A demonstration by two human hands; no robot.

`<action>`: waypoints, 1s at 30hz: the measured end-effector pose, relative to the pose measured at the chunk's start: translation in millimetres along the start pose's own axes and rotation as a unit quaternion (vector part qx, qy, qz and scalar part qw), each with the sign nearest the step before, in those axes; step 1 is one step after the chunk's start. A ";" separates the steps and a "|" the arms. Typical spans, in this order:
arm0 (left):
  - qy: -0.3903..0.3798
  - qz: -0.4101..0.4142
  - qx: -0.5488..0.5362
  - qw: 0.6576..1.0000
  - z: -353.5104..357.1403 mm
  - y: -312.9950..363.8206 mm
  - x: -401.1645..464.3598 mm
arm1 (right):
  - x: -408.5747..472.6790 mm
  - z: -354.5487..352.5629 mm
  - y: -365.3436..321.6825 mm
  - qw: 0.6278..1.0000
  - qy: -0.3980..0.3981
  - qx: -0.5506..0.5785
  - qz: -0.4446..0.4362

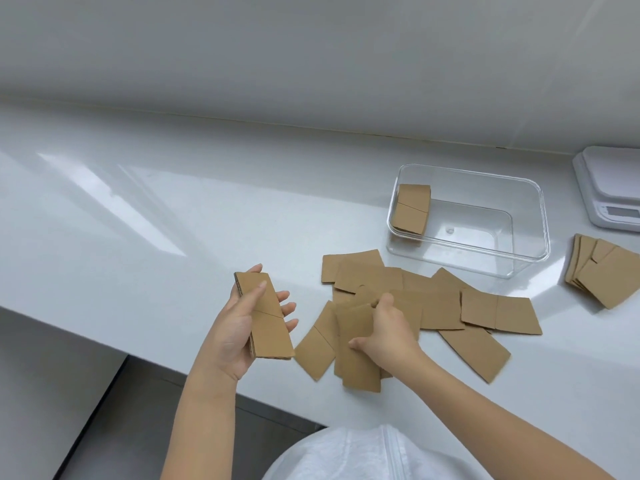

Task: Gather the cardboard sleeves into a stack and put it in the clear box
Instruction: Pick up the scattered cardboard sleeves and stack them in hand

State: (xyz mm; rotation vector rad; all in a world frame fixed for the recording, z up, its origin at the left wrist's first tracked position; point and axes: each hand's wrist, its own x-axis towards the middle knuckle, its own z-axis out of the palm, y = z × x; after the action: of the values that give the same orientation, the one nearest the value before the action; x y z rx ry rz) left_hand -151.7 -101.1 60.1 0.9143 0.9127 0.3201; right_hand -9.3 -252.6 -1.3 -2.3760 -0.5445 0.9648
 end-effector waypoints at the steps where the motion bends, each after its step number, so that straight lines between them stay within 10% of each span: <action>1: -0.005 0.000 0.002 1.000 -1.5 3.9 2.8 | -1.0 -1.8 -0.1 1.000 -0.002 0.009 -0.004; 7: -0.026 0.004 0.020 0.999 -11.0 31.0 21.7 | -2.2 3.8 -11.1 0.992 -0.018 0.123 -0.020; 19: -0.073 -0.028 0.039 0.996 -8.7 39.7 48.6 | 9.9 30.5 -31.9 0.997 -0.007 -0.078 0.005; 30: -0.083 0.005 0.074 0.994 -13.3 43.1 51.9 | 24.8 -17.1 -25.8 0.983 -0.021 0.178 -0.044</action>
State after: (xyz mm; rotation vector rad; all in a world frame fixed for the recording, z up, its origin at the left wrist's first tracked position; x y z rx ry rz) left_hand -125.8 -37.5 62.5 1.0664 0.7863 0.1823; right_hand 15.3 -224.3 11.6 -2.0015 -0.4464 0.9822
